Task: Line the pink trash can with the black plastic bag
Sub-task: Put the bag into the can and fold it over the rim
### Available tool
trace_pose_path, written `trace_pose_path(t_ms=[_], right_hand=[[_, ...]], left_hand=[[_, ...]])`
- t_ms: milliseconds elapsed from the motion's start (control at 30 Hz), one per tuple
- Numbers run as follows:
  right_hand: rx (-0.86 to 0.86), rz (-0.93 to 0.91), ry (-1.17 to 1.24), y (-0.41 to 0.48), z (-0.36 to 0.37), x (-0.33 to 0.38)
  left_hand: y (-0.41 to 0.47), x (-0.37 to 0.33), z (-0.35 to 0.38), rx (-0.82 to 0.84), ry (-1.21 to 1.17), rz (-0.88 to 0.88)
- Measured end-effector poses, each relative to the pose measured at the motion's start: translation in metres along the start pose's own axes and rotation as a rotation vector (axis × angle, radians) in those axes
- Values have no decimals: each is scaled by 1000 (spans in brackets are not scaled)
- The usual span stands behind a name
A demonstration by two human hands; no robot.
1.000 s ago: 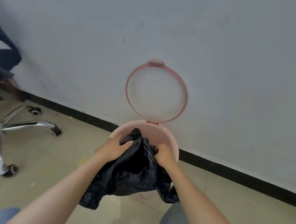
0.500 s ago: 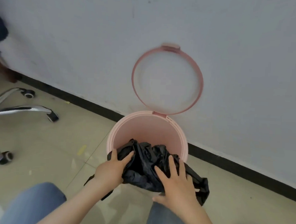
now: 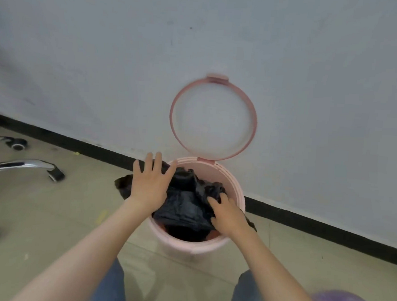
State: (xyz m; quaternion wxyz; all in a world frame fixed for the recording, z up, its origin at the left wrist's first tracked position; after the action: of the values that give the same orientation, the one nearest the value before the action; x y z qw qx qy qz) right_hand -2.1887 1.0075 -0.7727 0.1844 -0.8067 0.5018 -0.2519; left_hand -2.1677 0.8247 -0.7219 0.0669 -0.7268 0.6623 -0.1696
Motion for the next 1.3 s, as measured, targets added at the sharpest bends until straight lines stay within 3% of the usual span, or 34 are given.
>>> trace_pose_path(t_ms=[67, 233, 367, 500, 600, 700, 800, 867, 1033, 1100, 1200, 1267, 1300], right_hand=[[132, -4, -66, 4, 13, 1], [-20, 27, -153, -19, 14, -3], [-29, 142, -89, -42, 16, -28], [-131, 82, 196, -45, 11, -35], [-205, -73, 385, -41, 5, -19], [-329, -165, 741, -36, -8, -1], [-500, -171, 1122, -36, -21, 4], [-552, -156, 1201, -37, -27, 1], [-607, -140, 1343, -43, -39, -26], [-655, -46, 1148, -49, -40, -33], [-867, -25, 250, -61, -43, -22], [-782, -114, -335, -57, -29, -10], [-688, -122, -503, -54, -22, -9]], left_hand=[[-12, -6, 9, 14, -1, 124], [-25, 7, 52, 300, 56, 147], [-25, 19, 72, 397, 55, 245], [-24, 25, 72, 380, 103, 293], [-25, 14, 61, 295, 10, 359], [-26, -15, 54, 237, -103, 450], [-22, -49, 59, 321, -204, 501], [-15, -60, 63, 331, -225, 489], [-4, -51, 56, 58, -247, 422], [-5, -46, 51, 26, -321, 454], [-6, -44, 41, -57, -342, 514], [-8, -46, 35, -81, -329, 587], [-9, -47, 33, -81, -324, 622]])
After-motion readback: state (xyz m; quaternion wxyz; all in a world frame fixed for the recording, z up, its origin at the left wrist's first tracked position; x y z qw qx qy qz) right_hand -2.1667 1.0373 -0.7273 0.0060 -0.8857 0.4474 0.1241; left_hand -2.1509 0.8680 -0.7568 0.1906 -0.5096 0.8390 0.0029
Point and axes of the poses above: each hand's wrist, its own y-axis towards the middle knuckle, its own z-axis out of the palm, x = y × z, the point moved 3 cm from there along y, towards the middle knuckle, and after that the axes turned 15 degrees about x, right-handed, at the moved point
